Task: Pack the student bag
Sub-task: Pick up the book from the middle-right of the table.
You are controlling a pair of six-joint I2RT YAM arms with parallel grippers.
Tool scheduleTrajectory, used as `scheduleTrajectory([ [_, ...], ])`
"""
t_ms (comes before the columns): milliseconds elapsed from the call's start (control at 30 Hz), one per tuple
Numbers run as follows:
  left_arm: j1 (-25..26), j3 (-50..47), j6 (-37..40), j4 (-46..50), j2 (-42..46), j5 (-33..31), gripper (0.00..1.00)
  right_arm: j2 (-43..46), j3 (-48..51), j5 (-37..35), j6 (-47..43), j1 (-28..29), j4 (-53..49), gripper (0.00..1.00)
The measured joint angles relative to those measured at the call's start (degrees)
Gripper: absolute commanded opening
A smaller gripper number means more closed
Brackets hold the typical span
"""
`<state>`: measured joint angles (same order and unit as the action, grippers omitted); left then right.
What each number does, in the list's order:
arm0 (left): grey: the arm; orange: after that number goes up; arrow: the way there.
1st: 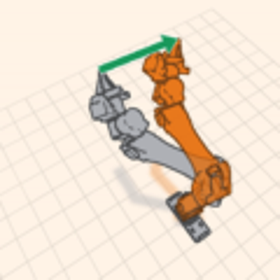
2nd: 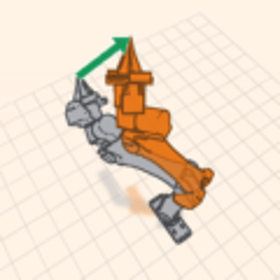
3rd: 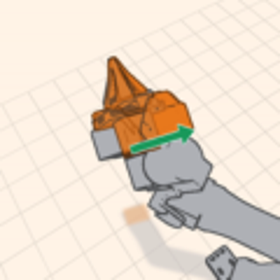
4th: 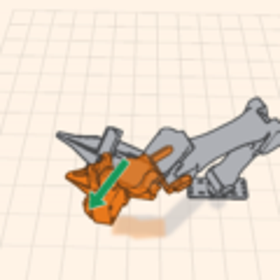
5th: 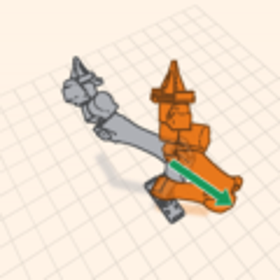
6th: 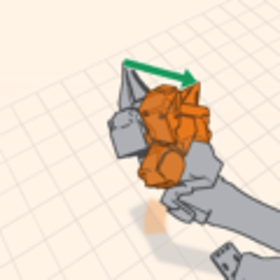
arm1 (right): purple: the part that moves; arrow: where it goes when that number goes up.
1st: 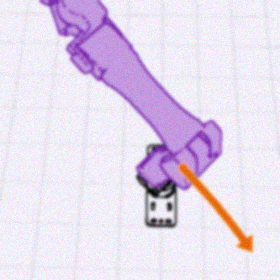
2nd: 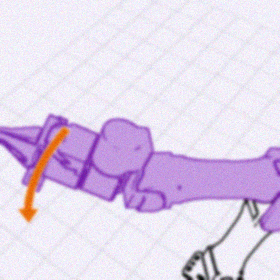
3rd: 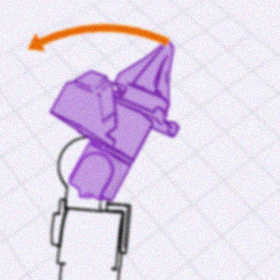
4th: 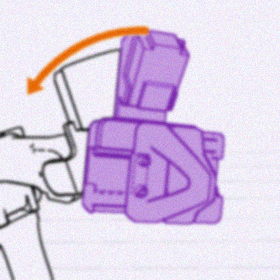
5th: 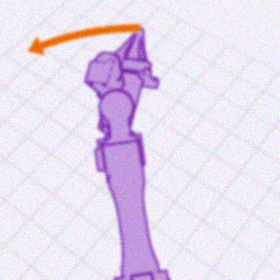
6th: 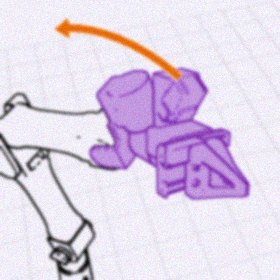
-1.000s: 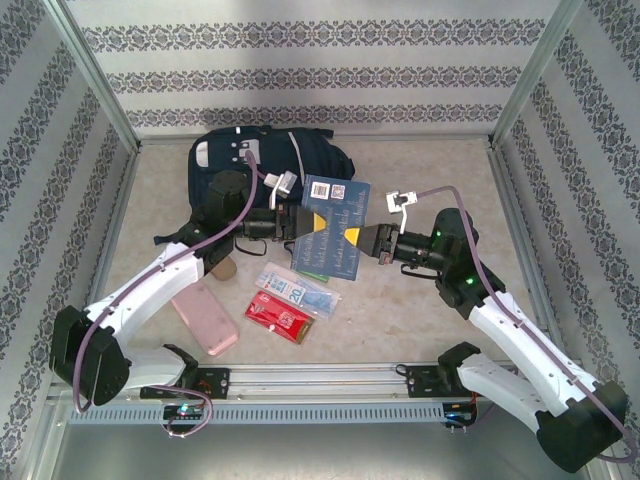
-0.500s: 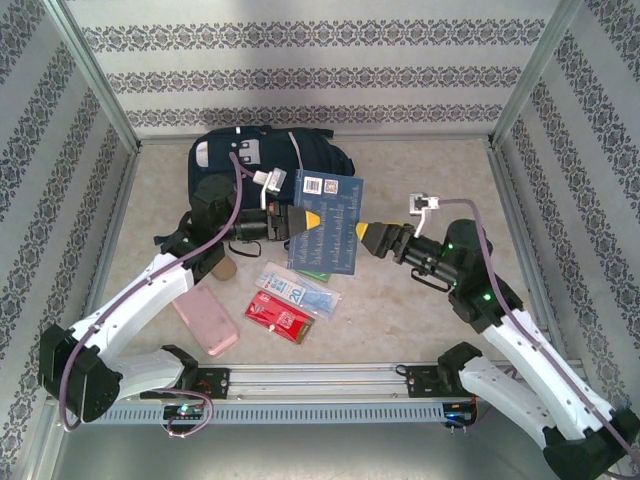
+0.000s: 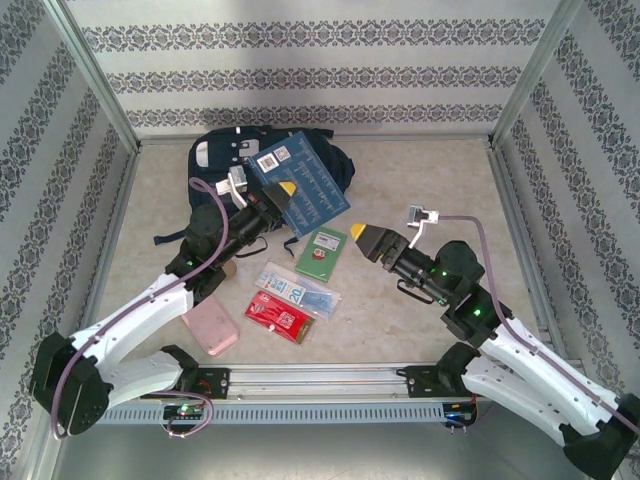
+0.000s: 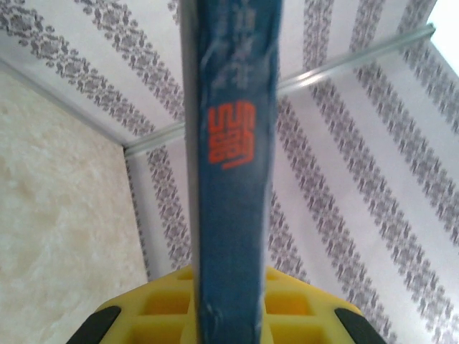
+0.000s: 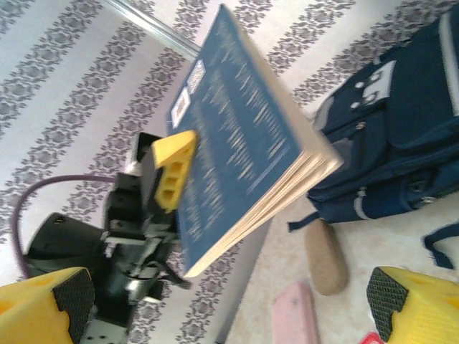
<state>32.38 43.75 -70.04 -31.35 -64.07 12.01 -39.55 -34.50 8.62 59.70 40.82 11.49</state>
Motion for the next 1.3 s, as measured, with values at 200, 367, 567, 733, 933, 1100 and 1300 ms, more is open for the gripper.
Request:
scheduleTrajectory([
  [200,3.23,0.33,-4.48,-6.69,-5.62,-4.96,0.0,-9.18,-0.07,-2.38,6.43,1.36,9.84,0.98],
  [367,4.76,0.42,-5.99,-8.35,-6.29,-6.75,0.0,-16.94,-1.88,-2.82,9.68,1.81,15.17,0.98],
  [567,5.07,0.42,-6.54,-9.2,-6.29,-8.5,0.0,-21.07,-5.27,-4.72,11.15,1.88,21.31,0.69],
  [733,5.9,0.42,-6.82,-11.08,-6.69,-9.53,0.0,-23.71,-6.97,-6.21,10.71,2.21,24.35,0.45],
  [933,6.91,0.44,-6.99,-12.66,-8.04,-10.19,0.0,-25.07,-7.13,-8.79,9.99,2.21,24.04,0.1],
  [1100,7.5,0.9,-6.75,-12.39,-8.37,-10.56,0.3,-23.45,-7.1,-10.54,8.63,2.14,21.62,0.0],
  [1300,7.21,5.25,-0.02,3.61,-6.69,-12.57,0.59,-13.53,-4.7,-13.66,5.95,-3.89,10.45,0.0],
])
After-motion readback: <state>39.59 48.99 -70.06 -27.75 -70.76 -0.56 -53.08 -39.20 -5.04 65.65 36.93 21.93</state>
